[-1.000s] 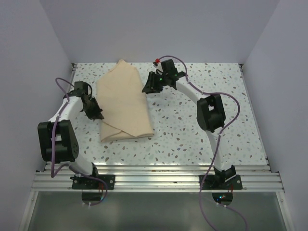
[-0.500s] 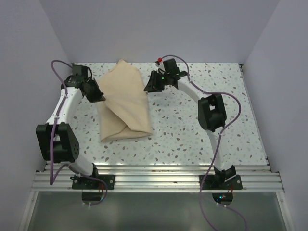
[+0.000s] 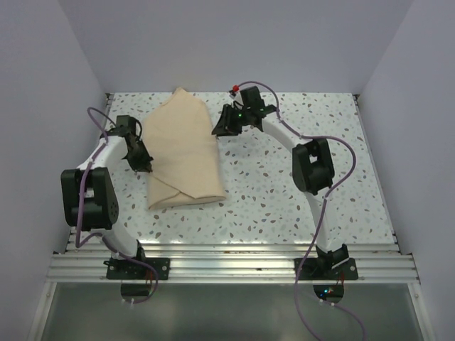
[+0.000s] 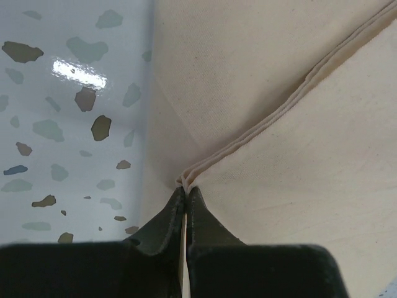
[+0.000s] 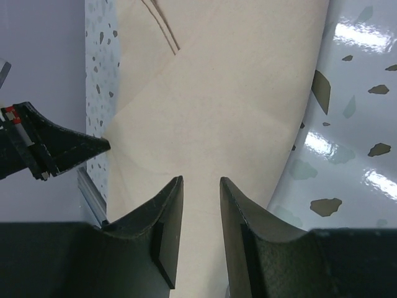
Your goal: Prepare the surgical pack
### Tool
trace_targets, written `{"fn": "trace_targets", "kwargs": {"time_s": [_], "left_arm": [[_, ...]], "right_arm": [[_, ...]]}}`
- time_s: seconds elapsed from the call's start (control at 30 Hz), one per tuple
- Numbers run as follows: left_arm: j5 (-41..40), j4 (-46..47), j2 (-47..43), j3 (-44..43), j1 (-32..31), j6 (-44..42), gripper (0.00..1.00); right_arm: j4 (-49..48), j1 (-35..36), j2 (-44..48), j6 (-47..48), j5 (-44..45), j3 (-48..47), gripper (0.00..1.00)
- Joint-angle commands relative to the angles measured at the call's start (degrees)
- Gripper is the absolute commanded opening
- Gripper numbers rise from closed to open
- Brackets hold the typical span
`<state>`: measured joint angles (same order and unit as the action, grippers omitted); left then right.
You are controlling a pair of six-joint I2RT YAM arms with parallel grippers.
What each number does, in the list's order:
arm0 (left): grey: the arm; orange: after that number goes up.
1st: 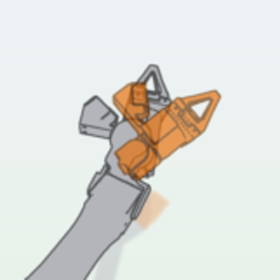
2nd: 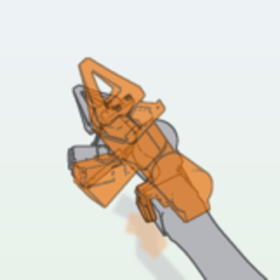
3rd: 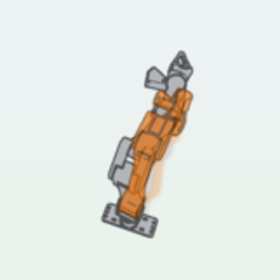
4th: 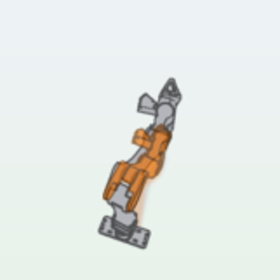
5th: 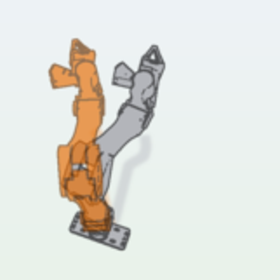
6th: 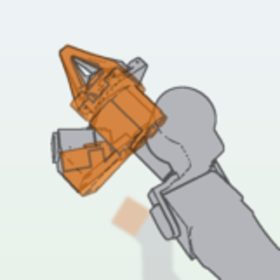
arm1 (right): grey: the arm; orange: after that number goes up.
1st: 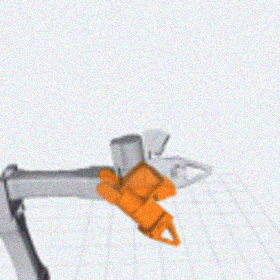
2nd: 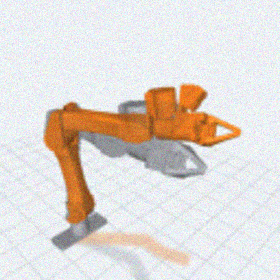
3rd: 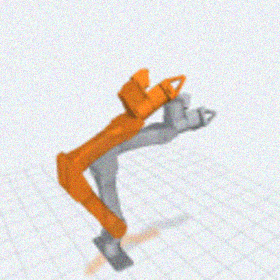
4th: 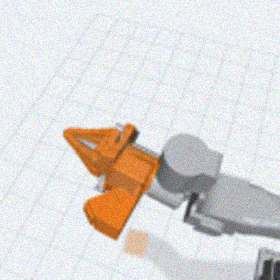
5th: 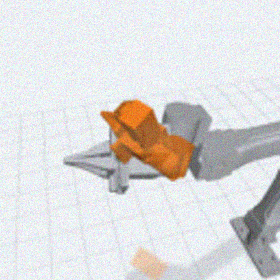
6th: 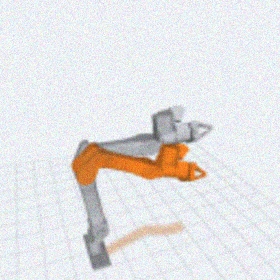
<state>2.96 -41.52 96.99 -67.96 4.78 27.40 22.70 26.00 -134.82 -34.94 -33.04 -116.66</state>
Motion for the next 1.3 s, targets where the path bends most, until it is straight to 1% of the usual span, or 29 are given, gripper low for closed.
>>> {"fn": "trace_targets", "kwargs": {"time_s": [0.0, 0.1, 0.2, 0.3, 0.37, 0.47, 0.5, 0.57, 0.7, 0.8, 0.9, 0.93, 1.0, 1.03, 1.07, 1.13, 1.27], "left_arm": [[-4.0, 3.6, 1.7, 0.9, 1.3, -2.0, 0.00], [-3.9, 4.2, 2.1, 1.8, 1.6, -1.8, 0.00], [-3.7, 4.6, 1.8, 2.8, 1.7, -1.6, 0.03], [-3.6, 5.0, 1.1, 3.4, 1.9, -1.3, 0.09], [-3.5, 4.8, 1.1, 3.0, 1.9, -1.2, 0.11], [-4.0, 4.0, 0.7, 2.2, 2.6, -1.2, 0.20], [-4.4, 3.5, 0.2, 1.5, 2.6, -1.3, 0.26], [-4.5, 3.1, -0.6, 0.7, 2.7, -1.5, 0.28], [-3.8, 2.5, -3.3, -3.3, 2.8, -1.1, 0.41], [-3.2, 3.8, -3.6, -6.6, 2.9, -1.5, 0.43], [0.2, 6.9, -2.1, -9.2, 2.8, -2.1, 0.43], [4.6, 8.6, -1.5, -9.4, 2.9, -2.3, 0.43], [9.8, 12.6, 1.8, -10.6, 3.0, -2.3, 0.41], [15.4, 14.4, 2.7, -10.5, 3.0, -2.3, 0.40], [18.8, 20.6, 3.4, -9.8, 3.0, -1.9, 0.40], [25.1, 25.0, 5.8, -8.2, 3.0, 0.1, 0.39], [29.5, 31.7, 11.0, -8.8, 3.0, 1.2, 0.36]], "right_arm": [[-2.1, 1.6, 0.1, -1.3, -2.2, -2.3, 0.34], [-2.8, 2.7, -0.8, -2.1, -2.6, -3.0, 0.33], [-2.9, 3.8, -2.5, -3.0, -3.1, -4.8, 0.33], [-4.7, 4.8, -4.2, -5.0, -3.9, -5.9, 0.31], [-6.6, 5.1, -5.2, -7.3, -4.3, -6.2, 0.28], [-8.2, 5.1, -6.8, -9.4, -3.8, -6.6, 0.24], [-8.4, 5.2, -7.3, -9.4, -3.4, -6.9, 0.24], [-8.5, 5.2, -8.2, -9.4, -2.9, -8.1, 0.23], [-10.6, 5.1, -11.1, -10.9, -3.4, -10.0, 0.23], [-11.1, 5.1, -13.3, -11.6, -3.3, -11.6, 0.22], [-11.0, 5.1, -15.8, -12.2, -3.5, -13.8, 0.20], [-11.1, 5.1, -16.4, -12.5, -3.9, -14.6, 0.20], [-11.6, 5.1, -18.2, -13.0, -4.3, -15.8, 0.19], [-12.3, 5.1, -18.5, -13.3, -4.6, -15.8, 0.19], [-13.9, 5.2, -18.9, -14.2, -5.2, -15.5, 0.18], [-15.7, 5.1, -19.9, -15.6, -5.6, -15.0, 0.18], [-20.7, 4.4, -21.7, -18.4, -6.0, -14.6, 0.17]]}}
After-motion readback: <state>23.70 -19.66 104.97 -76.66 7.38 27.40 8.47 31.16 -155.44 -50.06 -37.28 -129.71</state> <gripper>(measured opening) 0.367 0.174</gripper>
